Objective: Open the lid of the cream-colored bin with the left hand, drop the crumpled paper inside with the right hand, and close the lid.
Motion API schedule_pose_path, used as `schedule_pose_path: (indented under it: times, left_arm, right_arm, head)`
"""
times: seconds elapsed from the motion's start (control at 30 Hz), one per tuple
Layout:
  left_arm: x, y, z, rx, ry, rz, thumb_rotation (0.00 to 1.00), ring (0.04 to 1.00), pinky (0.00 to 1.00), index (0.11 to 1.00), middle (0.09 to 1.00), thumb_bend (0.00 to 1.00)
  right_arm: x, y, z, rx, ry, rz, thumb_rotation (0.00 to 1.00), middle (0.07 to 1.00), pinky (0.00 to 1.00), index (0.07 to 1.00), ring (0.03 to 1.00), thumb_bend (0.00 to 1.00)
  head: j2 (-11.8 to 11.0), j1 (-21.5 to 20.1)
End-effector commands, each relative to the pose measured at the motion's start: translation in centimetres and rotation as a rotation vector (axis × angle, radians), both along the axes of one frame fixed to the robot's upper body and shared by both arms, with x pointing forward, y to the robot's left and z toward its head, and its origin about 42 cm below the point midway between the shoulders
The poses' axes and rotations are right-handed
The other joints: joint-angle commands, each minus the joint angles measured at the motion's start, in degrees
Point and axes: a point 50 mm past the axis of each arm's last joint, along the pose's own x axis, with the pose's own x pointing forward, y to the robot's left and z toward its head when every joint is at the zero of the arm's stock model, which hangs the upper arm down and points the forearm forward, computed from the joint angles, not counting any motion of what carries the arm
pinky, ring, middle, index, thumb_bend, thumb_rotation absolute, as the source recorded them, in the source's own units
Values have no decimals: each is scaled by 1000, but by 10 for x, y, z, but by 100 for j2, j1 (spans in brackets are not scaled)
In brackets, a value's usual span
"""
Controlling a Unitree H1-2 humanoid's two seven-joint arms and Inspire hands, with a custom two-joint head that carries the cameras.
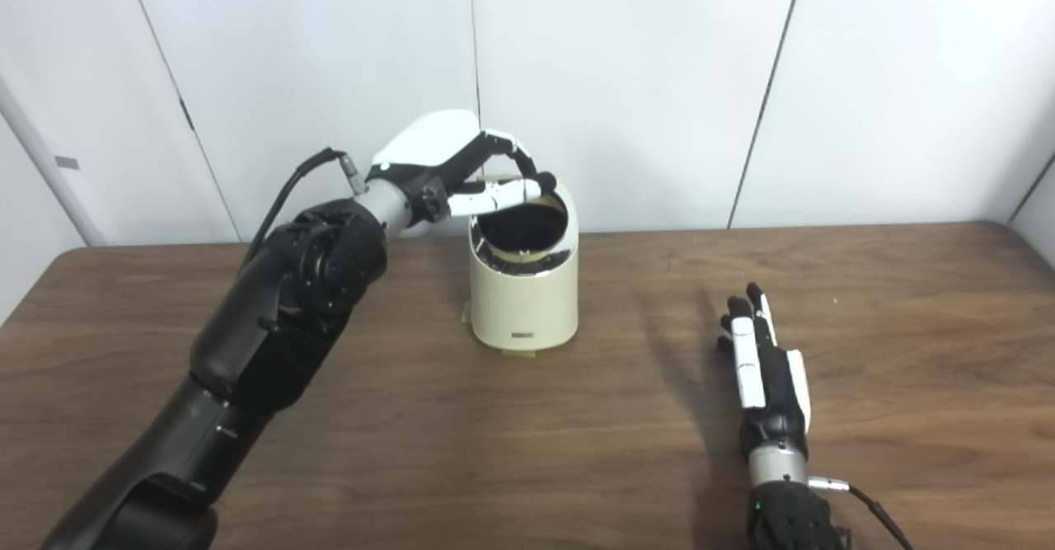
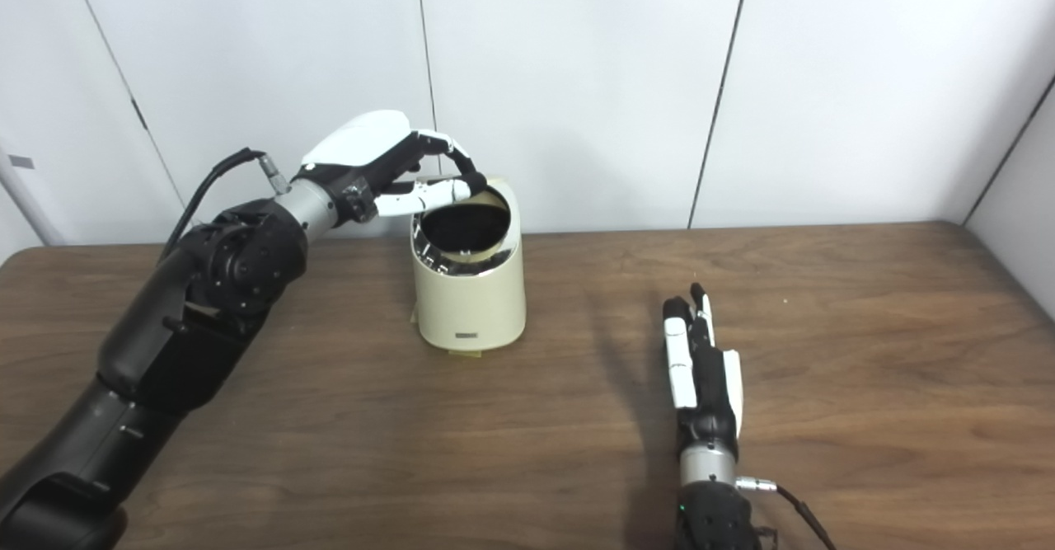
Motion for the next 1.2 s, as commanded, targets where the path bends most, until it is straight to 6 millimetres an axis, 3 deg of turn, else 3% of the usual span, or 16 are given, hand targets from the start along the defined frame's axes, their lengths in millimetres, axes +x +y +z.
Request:
schedule_pose_path:
  times: [0.0, 0.53, 1.17]
  left_arm:
    - [-3, 5, 18, 19, -76, -10, 1000, 885, 767, 764, 855, 623]
    - [-23, 9, -14, 207, -174, -69, 1000, 947, 971, 776, 894, 567]
    - [-37, 22, -34, 257, -204, -75, 1000, 985, 990, 808, 929, 572]
  right_arm:
    - [5, 4, 2, 7, 11, 13, 1000, 930, 877, 989, 910, 465]
    - [4, 3, 2, -10, 24, 16, 1000, 927, 859, 988, 909, 447]
    - [3, 0, 6, -47, 39, 20, 1000, 917, 795, 985, 884, 442]
  head:
    - [15, -13]
    - [63, -59]
    - [142, -133]
